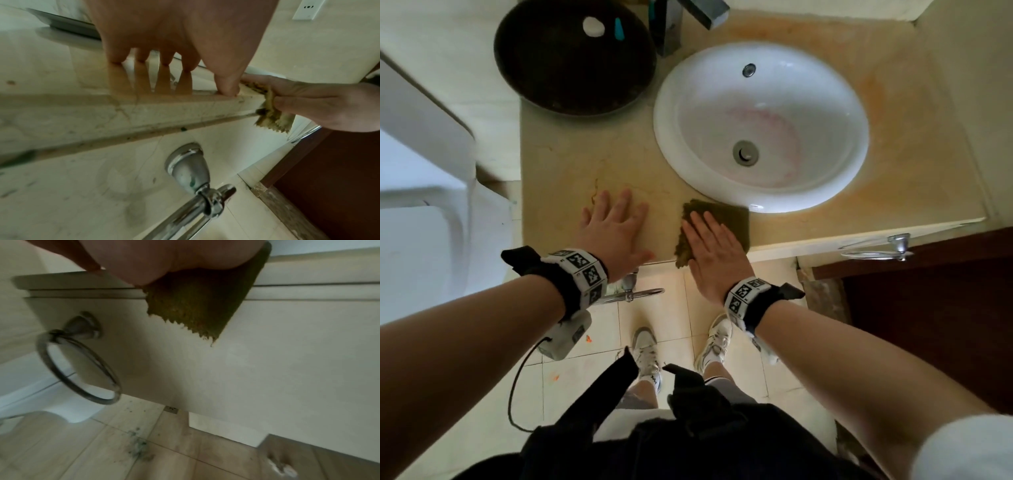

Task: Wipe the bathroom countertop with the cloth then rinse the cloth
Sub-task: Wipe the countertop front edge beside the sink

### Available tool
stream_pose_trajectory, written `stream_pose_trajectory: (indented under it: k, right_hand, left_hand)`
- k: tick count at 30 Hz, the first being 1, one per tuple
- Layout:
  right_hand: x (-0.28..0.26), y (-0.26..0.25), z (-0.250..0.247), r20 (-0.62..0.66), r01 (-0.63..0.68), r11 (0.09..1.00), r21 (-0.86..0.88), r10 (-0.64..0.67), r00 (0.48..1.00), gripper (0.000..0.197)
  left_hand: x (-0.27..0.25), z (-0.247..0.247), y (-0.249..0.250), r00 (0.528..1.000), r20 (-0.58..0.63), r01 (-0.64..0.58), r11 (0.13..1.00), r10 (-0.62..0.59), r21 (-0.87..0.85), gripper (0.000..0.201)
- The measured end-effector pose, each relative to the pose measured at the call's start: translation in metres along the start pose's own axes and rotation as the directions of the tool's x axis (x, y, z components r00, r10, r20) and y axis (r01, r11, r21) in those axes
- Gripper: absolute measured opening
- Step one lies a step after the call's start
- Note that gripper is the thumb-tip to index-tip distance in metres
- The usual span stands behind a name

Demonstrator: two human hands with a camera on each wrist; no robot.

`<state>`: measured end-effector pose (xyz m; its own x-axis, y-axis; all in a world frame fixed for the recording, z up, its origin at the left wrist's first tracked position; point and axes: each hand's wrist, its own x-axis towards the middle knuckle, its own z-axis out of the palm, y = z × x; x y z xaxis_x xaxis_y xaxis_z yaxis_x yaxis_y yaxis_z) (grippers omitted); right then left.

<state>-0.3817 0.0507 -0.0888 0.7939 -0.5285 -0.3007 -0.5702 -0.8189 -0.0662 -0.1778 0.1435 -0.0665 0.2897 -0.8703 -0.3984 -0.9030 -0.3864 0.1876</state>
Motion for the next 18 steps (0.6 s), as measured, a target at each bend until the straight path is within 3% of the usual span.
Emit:
stream_pose_trajectory:
  k: [5,9,14,18]
  right_hand:
    - [-0.021,0.061,0.006,-0.022,-0.151,0.988,0.021,0.152,0.988,0.067]
    - [-0.021,0.046,0.003,0.005,-0.233,0.971,0.05,0.233,0.972,0.069]
    - [0.006,-0.026,0.001,-0.018,-0.077,0.995,0.061,0.079,0.997,0.067]
    - [0.007,-0.014,0.0,-0.033,-0.005,1.0,0.015,0.006,0.999,0.065]
  left_hand:
    - [0.001,0.001,0.001,1.0,-0.001,-0.003,1.0,0.003,0.017,0.091]
    - [0.001,0.001,0.0,1.0,0.004,0.006,1.0,-0.006,0.011,0.091]
    - [0.001,-0.001,0.009,1.0,-0.018,0.019,1.0,-0.019,0.009,0.091]
    - [0.008,-0.003,0.032,0.996,-0.021,-0.085,0.994,0.087,0.07,0.085]
